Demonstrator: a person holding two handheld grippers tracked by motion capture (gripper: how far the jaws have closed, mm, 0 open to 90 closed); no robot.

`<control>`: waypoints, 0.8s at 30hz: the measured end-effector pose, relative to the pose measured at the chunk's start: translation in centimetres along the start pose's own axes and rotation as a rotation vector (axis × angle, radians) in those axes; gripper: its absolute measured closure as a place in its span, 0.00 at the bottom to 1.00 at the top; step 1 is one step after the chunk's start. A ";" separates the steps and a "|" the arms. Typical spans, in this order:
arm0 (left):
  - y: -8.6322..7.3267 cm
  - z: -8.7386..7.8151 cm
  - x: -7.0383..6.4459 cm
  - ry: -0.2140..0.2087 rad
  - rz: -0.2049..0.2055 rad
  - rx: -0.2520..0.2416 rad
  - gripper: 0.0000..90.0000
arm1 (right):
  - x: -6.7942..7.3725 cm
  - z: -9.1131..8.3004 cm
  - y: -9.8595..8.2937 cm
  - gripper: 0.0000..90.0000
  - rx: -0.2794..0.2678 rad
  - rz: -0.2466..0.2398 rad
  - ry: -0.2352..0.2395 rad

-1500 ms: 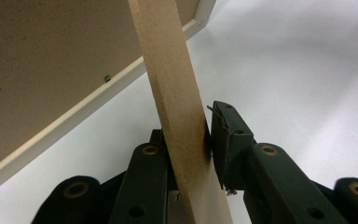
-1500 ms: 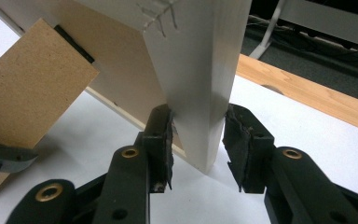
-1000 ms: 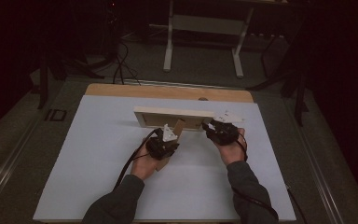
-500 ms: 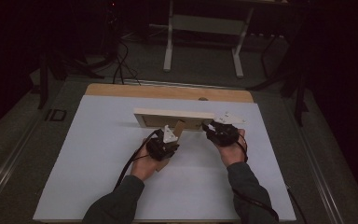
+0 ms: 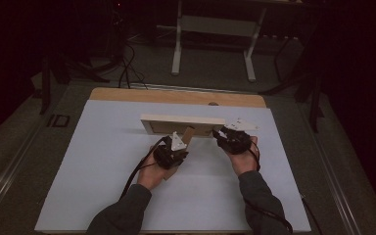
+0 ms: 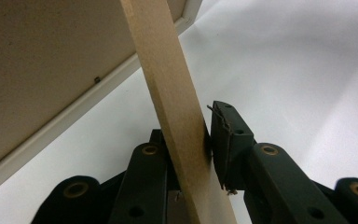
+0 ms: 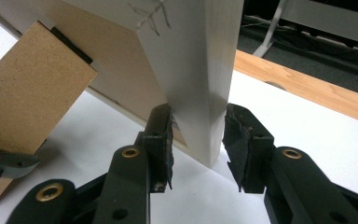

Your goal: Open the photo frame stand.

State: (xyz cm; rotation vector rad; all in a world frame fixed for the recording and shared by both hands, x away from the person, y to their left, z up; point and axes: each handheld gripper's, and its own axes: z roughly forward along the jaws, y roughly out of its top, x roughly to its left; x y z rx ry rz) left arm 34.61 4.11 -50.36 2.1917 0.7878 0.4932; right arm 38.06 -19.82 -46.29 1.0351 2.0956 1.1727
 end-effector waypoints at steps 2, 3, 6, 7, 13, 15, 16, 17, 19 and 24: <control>0.0 0.0 0.0 -0.002 0.003 0.001 0.84 | 0.0 0.0 0.0 0.70 0.001 0.003 0.001; -0.1 0.0 0.0 -0.004 0.004 0.002 0.84 | 0.0 0.0 0.0 0.70 0.001 0.002 0.002; -0.2 0.0 0.0 -0.010 0.003 0.003 0.83 | 0.0 0.0 0.0 0.70 0.001 0.000 0.003; -0.2 0.0 0.0 -0.012 -0.001 0.003 0.82 | -0.1 0.0 0.0 0.70 0.002 0.000 0.004; -0.5 -0.1 0.2 -0.021 -0.012 -0.003 0.76 | -0.2 0.0 0.1 0.69 0.005 0.003 0.016; -0.6 -0.2 0.3 -0.026 -0.016 -0.005 0.73 | -0.3 0.0 0.1 0.69 0.007 0.005 0.021; -0.6 -0.2 0.3 -0.027 -0.019 -0.007 0.72 | -0.3 0.0 0.1 0.69 0.006 0.009 0.024; -0.6 -0.3 0.3 -0.027 -0.022 -0.008 0.72 | -0.4 0.0 0.1 0.69 0.007 0.010 0.028; -0.7 -0.4 0.3 -0.027 -0.023 -0.010 0.71 | -0.4 0.0 0.0 0.69 0.005 0.018 0.033; -0.7 -0.6 0.3 -0.041 -0.037 -0.020 0.67 | -0.5 0.0 -0.1 0.68 -0.001 0.027 0.041</control>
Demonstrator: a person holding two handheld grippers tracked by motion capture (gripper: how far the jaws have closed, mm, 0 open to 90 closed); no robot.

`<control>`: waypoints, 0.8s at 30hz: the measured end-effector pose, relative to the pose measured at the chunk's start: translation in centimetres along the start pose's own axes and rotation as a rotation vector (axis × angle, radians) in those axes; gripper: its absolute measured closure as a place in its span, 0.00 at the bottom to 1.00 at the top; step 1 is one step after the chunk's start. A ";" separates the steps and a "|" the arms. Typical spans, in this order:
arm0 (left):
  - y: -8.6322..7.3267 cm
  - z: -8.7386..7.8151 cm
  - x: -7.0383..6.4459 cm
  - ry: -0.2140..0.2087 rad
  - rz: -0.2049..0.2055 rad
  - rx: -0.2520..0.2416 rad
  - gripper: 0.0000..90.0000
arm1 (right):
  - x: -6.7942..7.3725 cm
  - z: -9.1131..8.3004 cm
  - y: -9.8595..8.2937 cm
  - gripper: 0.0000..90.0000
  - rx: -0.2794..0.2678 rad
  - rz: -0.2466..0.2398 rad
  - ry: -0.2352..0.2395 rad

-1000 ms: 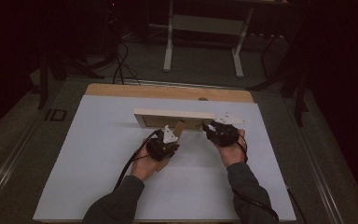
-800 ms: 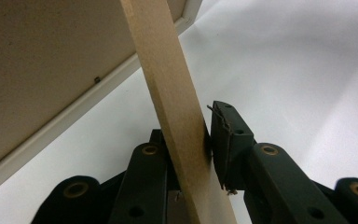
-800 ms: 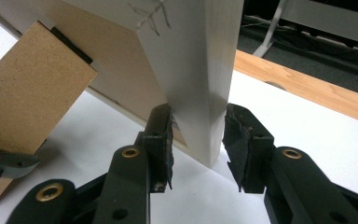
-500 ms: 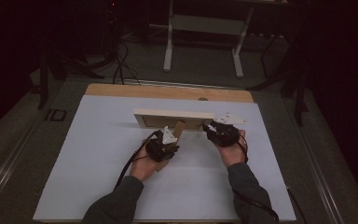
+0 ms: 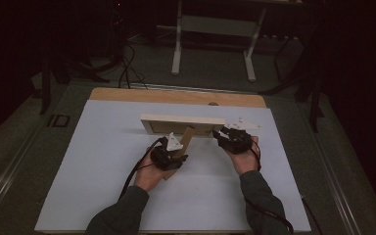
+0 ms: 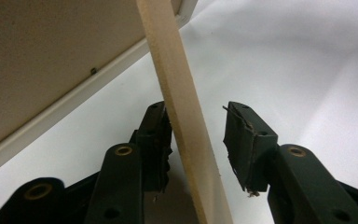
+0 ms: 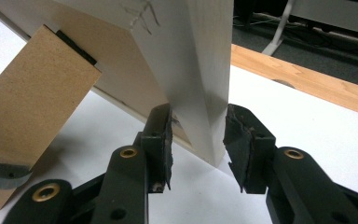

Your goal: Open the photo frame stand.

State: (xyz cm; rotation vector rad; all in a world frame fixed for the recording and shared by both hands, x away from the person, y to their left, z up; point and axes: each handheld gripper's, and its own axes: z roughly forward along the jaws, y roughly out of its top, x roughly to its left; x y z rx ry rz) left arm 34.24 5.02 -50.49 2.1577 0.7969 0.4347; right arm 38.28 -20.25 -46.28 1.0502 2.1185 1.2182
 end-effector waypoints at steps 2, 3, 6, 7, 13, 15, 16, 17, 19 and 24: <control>0.0 -0.1 0.0 -0.005 0.000 -0.002 0.67 | 0.0 -0.1 0.0 0.68 0.000 0.003 0.005; -0.1 -0.1 0.0 -0.006 -0.001 -0.004 0.66 | 0.0 -0.1 0.0 0.68 0.001 0.004 0.007; -0.1 -0.2 0.0 -0.018 -0.008 -0.006 0.64 | -0.1 -0.1 -0.1 0.66 0.004 0.004 0.016; -0.2 -0.3 0.0 -0.020 -0.011 -0.010 0.64 | -0.1 -0.1 -0.1 0.66 0.006 0.003 0.018; -0.2 -0.9 0.3 -0.025 -0.023 -0.022 0.62 | -0.1 -0.1 -0.2 0.62 0.016 0.002 0.031; -0.3 -1.1 0.4 -0.026 -0.028 -0.025 0.62 | -0.1 -0.1 -0.3 0.61 0.023 0.008 0.033; -0.3 -1.3 0.4 -0.026 -0.030 -0.027 0.62 | -0.2 0.0 -0.4 0.61 0.025 0.007 0.033; -0.4 -1.4 0.5 -0.023 -0.028 -0.029 0.62 | -0.1 0.0 -0.4 0.60 0.028 0.009 0.033; -0.4 -1.6 0.6 -0.017 -0.031 -0.036 0.62 | -0.1 0.1 -0.5 0.60 0.034 0.009 0.034; -0.4 -2.0 0.5 -0.019 -0.044 -0.054 0.63 | -0.2 0.0 -0.6 0.59 0.039 0.006 0.039</control>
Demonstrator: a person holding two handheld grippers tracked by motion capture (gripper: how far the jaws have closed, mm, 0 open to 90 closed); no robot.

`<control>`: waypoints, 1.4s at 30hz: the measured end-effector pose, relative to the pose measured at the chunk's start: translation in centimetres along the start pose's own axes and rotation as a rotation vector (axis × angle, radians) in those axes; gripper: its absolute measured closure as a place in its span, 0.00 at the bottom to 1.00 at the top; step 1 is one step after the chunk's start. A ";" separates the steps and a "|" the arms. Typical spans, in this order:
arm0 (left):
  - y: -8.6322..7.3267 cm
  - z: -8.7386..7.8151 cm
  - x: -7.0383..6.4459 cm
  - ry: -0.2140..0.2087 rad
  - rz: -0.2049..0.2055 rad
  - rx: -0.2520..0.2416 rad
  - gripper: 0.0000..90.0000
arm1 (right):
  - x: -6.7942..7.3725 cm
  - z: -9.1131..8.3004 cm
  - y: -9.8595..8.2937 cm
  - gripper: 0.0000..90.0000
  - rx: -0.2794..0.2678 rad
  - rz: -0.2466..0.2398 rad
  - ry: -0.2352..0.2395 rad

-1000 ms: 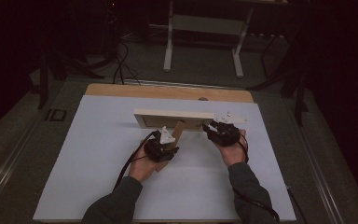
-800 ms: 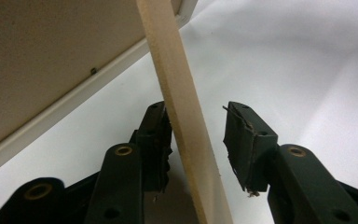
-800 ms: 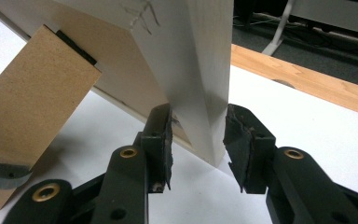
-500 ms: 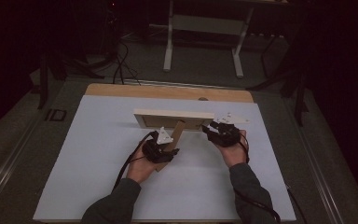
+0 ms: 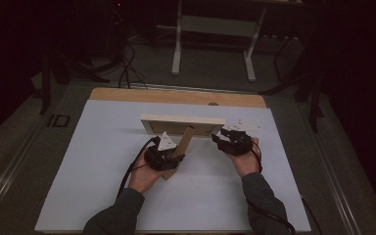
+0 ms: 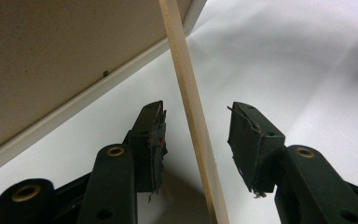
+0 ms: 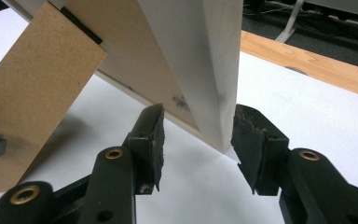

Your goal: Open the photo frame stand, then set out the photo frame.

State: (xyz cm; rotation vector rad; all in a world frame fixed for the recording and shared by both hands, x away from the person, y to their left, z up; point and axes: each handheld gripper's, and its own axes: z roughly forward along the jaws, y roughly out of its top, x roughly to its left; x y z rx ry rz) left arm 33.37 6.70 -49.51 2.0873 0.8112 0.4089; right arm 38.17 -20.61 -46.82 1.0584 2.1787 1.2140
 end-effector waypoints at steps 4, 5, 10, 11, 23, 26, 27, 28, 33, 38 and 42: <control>0.1 -0.3 0.0 -0.003 0.001 -0.006 0.63 | -0.1 -0.1 -0.2 0.59 0.003 0.006 0.002; 0.1 -0.4 0.0 -0.005 -0.001 -0.009 0.63 | -0.2 -0.2 -0.2 0.59 0.007 0.005 0.001; 0.0 -0.7 0.2 -0.007 -0.012 -0.016 0.63 | -0.3 -0.2 -0.5 0.59 0.018 -0.004 0.005; 0.0 -0.7 0.2 -0.006 -0.016 -0.018 0.63 | -0.3 -0.2 -0.6 0.59 0.020 -0.004 0.006; 0.0 -2.1 0.6 -0.007 -0.071 -0.069 0.63 | -0.6 -0.5 -1.0 0.59 0.034 -0.004 0.007; 0.1 -2.4 0.8 -0.006 -0.094 -0.089 0.63 | -0.7 -0.5 -1.1 0.60 0.037 -0.006 0.009; 0.1 -2.6 1.0 -0.005 -0.099 -0.094 0.63 | -0.7 -0.6 -1.1 0.60 0.037 -0.006 0.008; 0.1 -2.7 1.1 -0.003 -0.107 -0.100 0.63 | -0.7 -0.6 -1.1 0.61 0.036 -0.004 0.008; 0.2 -3.7 2.0 0.014 -0.145 -0.133 0.66 | -0.8 -0.7 -1.2 0.71 0.041 -0.004 0.010; 0.4 -4.5 2.7 0.036 -0.147 -0.143 0.68 | -0.9 -0.8 -1.2 0.81 0.044 -0.006 0.010; 0.7 -4.9 3.0 0.055 -0.144 -0.145 0.73 | -1.0 -0.9 -1.0 0.88 0.050 -0.011 0.015</control>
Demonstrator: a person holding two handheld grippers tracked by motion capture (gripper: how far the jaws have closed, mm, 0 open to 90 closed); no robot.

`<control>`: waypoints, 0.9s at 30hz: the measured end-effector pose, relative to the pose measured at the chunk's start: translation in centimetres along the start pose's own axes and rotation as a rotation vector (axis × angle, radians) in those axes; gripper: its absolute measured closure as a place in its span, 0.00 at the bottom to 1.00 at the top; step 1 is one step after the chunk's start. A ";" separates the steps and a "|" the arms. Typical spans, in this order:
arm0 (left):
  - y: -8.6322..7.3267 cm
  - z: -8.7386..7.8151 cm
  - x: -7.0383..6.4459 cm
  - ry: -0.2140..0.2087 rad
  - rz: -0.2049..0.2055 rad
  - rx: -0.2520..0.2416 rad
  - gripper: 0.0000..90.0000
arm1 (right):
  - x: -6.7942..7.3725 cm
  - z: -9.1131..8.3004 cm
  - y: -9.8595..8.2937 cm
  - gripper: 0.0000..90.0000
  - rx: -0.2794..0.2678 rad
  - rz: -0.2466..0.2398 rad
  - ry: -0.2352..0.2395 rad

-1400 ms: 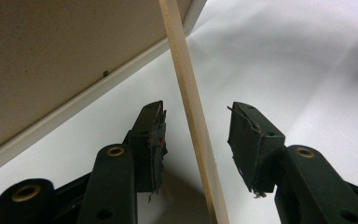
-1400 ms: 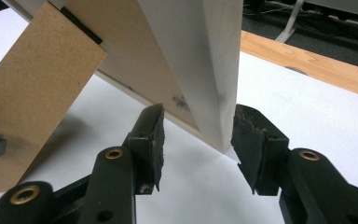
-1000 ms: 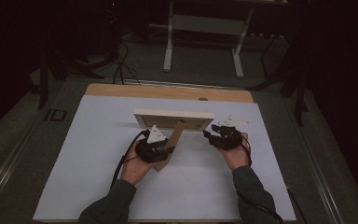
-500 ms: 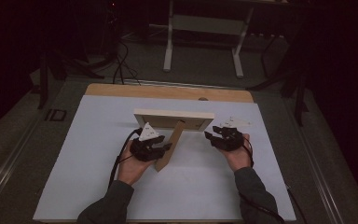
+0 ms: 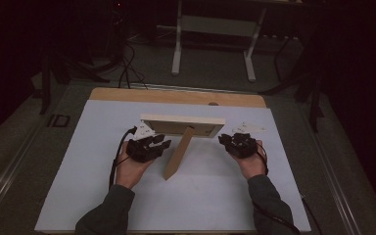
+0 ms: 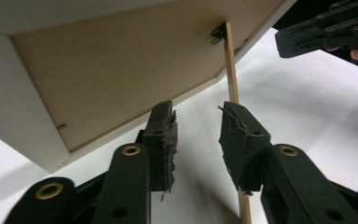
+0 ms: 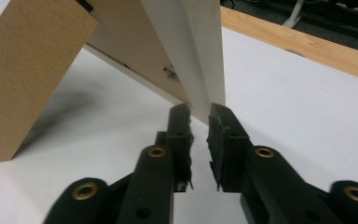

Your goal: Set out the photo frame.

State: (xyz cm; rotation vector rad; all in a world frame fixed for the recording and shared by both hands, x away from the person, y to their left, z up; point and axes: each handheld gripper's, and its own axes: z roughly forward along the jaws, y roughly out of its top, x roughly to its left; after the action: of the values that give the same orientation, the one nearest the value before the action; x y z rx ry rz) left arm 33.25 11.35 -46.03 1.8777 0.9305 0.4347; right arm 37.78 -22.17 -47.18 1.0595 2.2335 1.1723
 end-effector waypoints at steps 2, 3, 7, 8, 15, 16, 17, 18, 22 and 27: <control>0.3 -0.1 0.0 0.016 0.007 0.001 0.76 | -0.1 -0.1 0.2 0.93 0.001 0.001 0.001; 0.3 -0.1 0.0 0.018 0.006 0.002 0.77 | -0.1 -0.1 0.3 0.96 0.001 -0.003 0.006; 0.7 -0.1 0.2 0.035 0.004 -0.005 0.83 | -0.2 -0.2 0.7 1.00 -0.002 -0.005 -0.003; 0.8 -0.1 0.2 0.043 0.002 -0.007 0.85 | -0.2 -0.2 0.8 1.00 -0.001 -0.004 -0.005; 1.5 -0.2 0.6 0.104 -0.031 -0.037 1.00 | -0.6 -0.4 1.6 1.00 -0.031 0.013 -0.016; 1.6 -0.2 0.6 0.112 -0.039 -0.041 1.00 | -0.6 -0.5 1.8 1.00 -0.037 0.015 -0.015; 1.6 -0.2 0.7 0.119 -0.046 -0.041 1.00 | -0.6 -0.5 1.9 1.00 -0.041 0.018 -0.017; 1.7 -0.1 0.8 0.123 -0.056 -0.042 1.00 | -0.6 -0.6 2.1 1.00 -0.047 0.021 -0.018; 1.8 -0.1 1.0 0.130 -0.071 -0.048 1.00 | -0.9 -0.6 2.5 1.00 -0.064 0.040 -0.019; 2.0 0.4 1.3 0.137 -0.085 -0.043 1.00 | -1.4 -0.6 3.2 1.00 -0.099 0.088 0.003</control>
State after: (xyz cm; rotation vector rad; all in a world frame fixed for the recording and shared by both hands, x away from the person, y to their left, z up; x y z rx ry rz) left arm 35.15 11.62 -44.63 1.7791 1.0799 0.5329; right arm 39.65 -22.39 -44.25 1.1264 2.1263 1.3069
